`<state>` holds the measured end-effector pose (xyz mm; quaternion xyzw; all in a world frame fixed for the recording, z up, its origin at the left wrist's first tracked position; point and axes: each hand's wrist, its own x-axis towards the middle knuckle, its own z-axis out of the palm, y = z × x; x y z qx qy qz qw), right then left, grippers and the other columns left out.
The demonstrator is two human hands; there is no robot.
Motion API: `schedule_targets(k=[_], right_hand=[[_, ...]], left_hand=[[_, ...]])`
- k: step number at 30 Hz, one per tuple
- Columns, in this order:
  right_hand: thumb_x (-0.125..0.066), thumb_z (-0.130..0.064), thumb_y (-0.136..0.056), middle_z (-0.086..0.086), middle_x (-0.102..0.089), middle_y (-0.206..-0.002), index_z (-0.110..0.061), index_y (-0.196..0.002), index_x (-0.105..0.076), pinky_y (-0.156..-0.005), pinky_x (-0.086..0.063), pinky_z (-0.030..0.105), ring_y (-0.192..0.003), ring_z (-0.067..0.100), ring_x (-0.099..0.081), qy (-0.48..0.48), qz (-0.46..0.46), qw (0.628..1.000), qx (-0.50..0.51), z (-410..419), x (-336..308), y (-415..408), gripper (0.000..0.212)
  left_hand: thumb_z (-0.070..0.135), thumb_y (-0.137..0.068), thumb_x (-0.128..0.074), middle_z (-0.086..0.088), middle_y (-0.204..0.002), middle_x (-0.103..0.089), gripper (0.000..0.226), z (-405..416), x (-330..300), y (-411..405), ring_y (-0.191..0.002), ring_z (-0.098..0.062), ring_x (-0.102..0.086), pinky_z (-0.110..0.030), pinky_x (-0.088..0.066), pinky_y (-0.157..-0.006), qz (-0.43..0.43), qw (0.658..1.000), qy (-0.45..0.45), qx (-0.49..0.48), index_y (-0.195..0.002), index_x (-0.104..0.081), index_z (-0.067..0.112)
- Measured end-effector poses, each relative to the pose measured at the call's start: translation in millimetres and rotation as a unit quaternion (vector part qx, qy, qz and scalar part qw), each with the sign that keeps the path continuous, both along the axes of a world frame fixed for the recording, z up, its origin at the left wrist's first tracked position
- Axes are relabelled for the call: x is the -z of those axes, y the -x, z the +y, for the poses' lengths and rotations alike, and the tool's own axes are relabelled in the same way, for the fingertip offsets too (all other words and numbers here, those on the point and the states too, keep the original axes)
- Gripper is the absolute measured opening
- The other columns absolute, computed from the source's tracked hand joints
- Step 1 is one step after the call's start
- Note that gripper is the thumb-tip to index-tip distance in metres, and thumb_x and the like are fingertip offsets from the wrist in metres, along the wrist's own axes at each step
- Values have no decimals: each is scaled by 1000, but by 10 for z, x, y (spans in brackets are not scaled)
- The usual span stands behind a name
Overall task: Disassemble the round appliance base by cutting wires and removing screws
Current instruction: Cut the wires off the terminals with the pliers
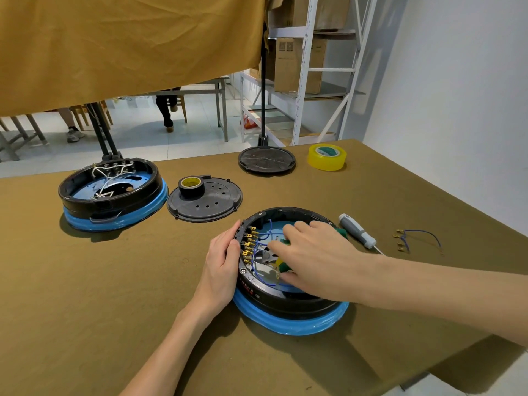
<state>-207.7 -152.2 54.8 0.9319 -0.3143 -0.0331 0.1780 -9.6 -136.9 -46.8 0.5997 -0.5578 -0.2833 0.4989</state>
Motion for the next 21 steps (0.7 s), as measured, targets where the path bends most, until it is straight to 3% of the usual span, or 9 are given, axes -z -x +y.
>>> schedule_targets(k=[5,8,11,15,21], right_hand=[[-69,-54,-88,-12,-59,-100,-30,-133,-50,-68,-48,32,-86,6,-56,-221,-91,966,93,-187,-219,160,54],[-71,-59,-86,-10,-60,-110,-31,-129,-52,-82,-53,37,-93,5,-52,-282,-92,949,107,-301,-360,142,55],[-66,-67,-87,-5,-61,-117,-30,-133,-55,-84,-53,38,-101,14,-56,-270,-53,957,92,-318,-415,30,60],[-62,-69,-88,-2,-65,-116,-26,-134,-57,-75,-51,34,-99,20,-59,-231,-15,970,71,-282,-386,-129,63],[-60,-68,-90,4,-69,-110,-20,-127,-61,-80,-57,43,-95,27,-65,-176,26,983,56,-271,-412,-223,60]], left_hand=[[28,-112,-34,18,-144,-43,44,-12,8,-3,-132,11,-36,1,-23,-97,-2,1000,-2,-7,-156,-39,27],[28,-112,-34,19,-144,-42,44,-14,4,3,-135,8,-34,0,-23,-98,2,1000,0,-4,-156,-39,27],[28,-112,-34,18,-144,-43,45,-7,4,2,-135,7,-35,-3,-24,-99,7,1000,1,-2,-156,-39,26],[30,-112,-34,18,-144,-42,44,-10,15,-8,-130,14,-36,-3,-23,-100,3,1000,-3,1,-156,-39,28],[29,-112,-33,16,-145,-43,45,-12,22,-19,-137,7,-35,-2,-23,-100,-3,1000,2,1,-156,-39,26]])
